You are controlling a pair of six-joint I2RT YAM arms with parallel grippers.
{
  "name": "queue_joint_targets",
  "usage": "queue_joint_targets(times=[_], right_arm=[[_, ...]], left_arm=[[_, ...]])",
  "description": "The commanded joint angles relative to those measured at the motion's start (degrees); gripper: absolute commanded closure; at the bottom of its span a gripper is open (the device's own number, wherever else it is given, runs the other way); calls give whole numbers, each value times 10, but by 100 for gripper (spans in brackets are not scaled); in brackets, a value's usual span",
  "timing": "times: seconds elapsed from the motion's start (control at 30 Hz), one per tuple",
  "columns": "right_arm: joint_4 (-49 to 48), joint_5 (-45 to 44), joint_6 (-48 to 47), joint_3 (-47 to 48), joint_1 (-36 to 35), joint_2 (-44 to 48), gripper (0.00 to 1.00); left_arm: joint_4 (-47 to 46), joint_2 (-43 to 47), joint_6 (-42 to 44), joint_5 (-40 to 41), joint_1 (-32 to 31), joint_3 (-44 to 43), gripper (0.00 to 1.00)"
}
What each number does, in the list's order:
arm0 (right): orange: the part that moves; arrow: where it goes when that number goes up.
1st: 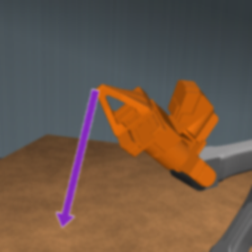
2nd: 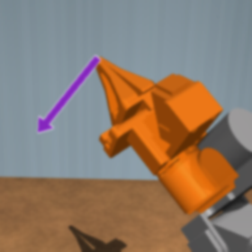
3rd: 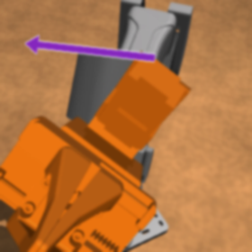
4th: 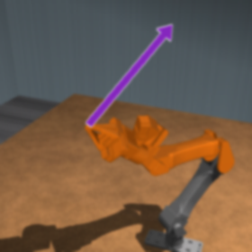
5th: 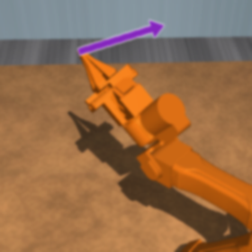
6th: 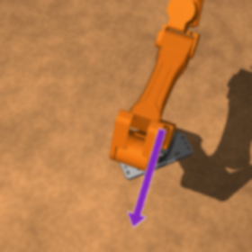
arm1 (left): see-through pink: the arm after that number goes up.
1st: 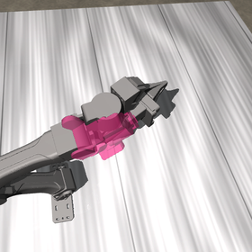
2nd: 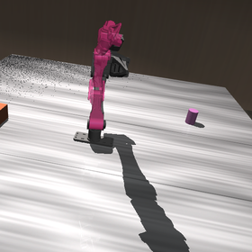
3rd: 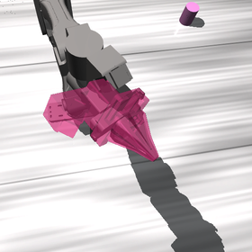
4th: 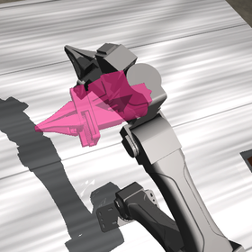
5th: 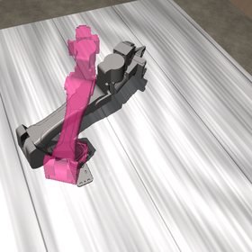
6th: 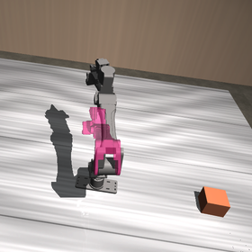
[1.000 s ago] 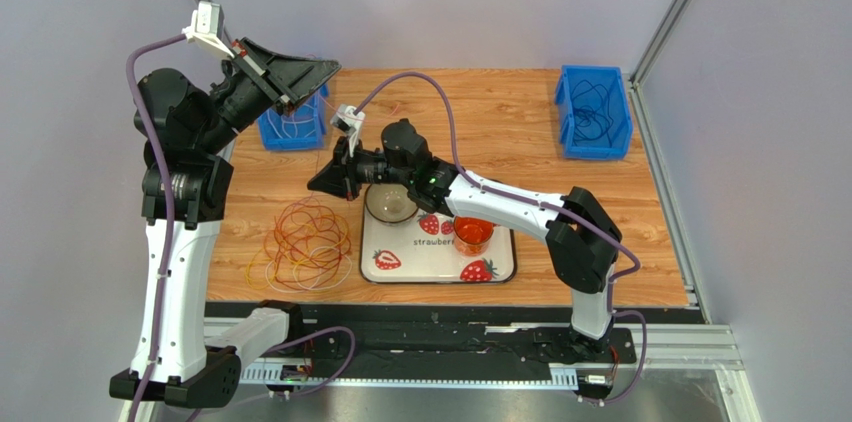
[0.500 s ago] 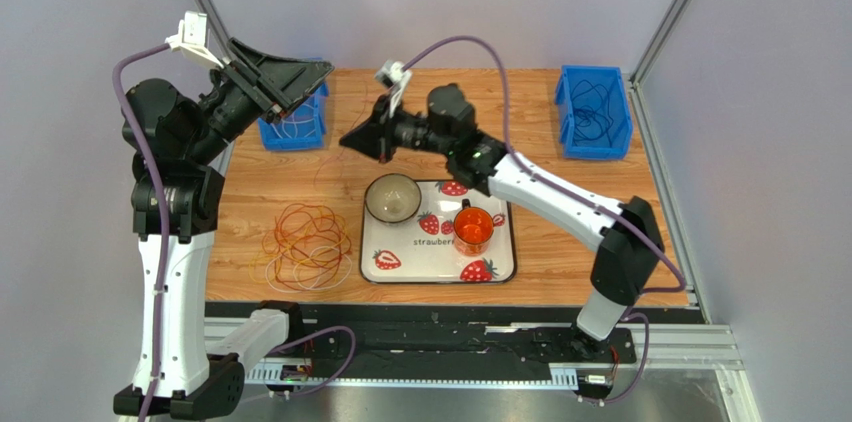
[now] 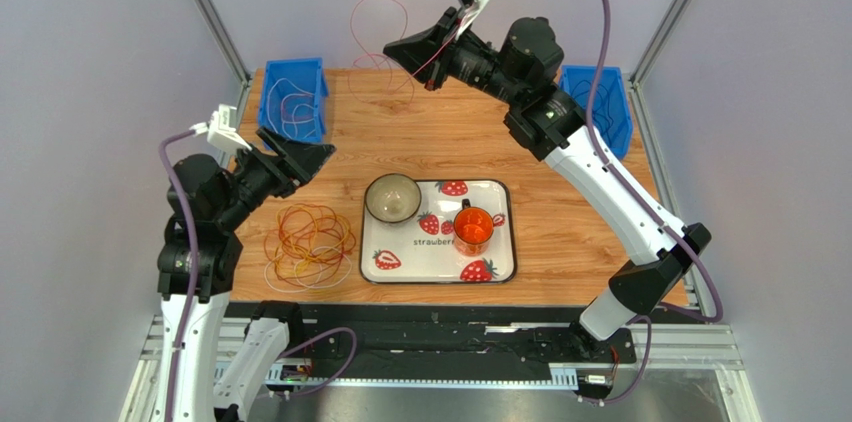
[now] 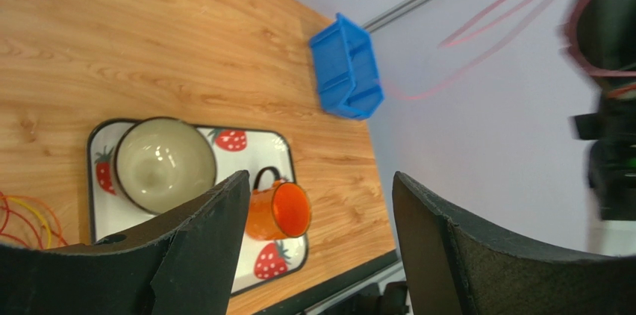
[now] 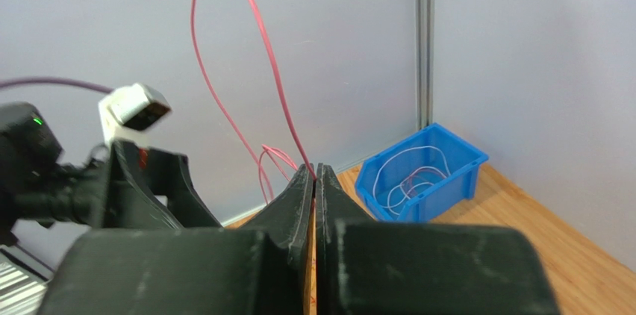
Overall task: Untangle the cables
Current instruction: Place the cable in the bin.
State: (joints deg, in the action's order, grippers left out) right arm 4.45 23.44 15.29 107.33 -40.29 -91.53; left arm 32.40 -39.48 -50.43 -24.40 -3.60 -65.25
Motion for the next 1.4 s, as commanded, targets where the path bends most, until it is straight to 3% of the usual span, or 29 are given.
queue_joint_targets(times=[0.0,0.27,0.7,0.87,1.0,1.37], right_arm=[[26,-22,-8,75,13,3,100],[39,-2,26,103,13,-16,100],[78,53,19,-33,14,47,100],[79,79,26,-85,13,87,100],[79,116,45,-105,14,101,100],[78,149,68,-123,11,122,100]], left_arm=[[-24,22,39,-6,3,75,23],[-73,59,97,-10,3,94,23],[-217,8,181,-241,3,-5,23],[-190,-30,220,-268,3,-41,25],[-227,-56,218,-338,3,-51,26],[-286,-95,213,-380,-20,-60,22]])
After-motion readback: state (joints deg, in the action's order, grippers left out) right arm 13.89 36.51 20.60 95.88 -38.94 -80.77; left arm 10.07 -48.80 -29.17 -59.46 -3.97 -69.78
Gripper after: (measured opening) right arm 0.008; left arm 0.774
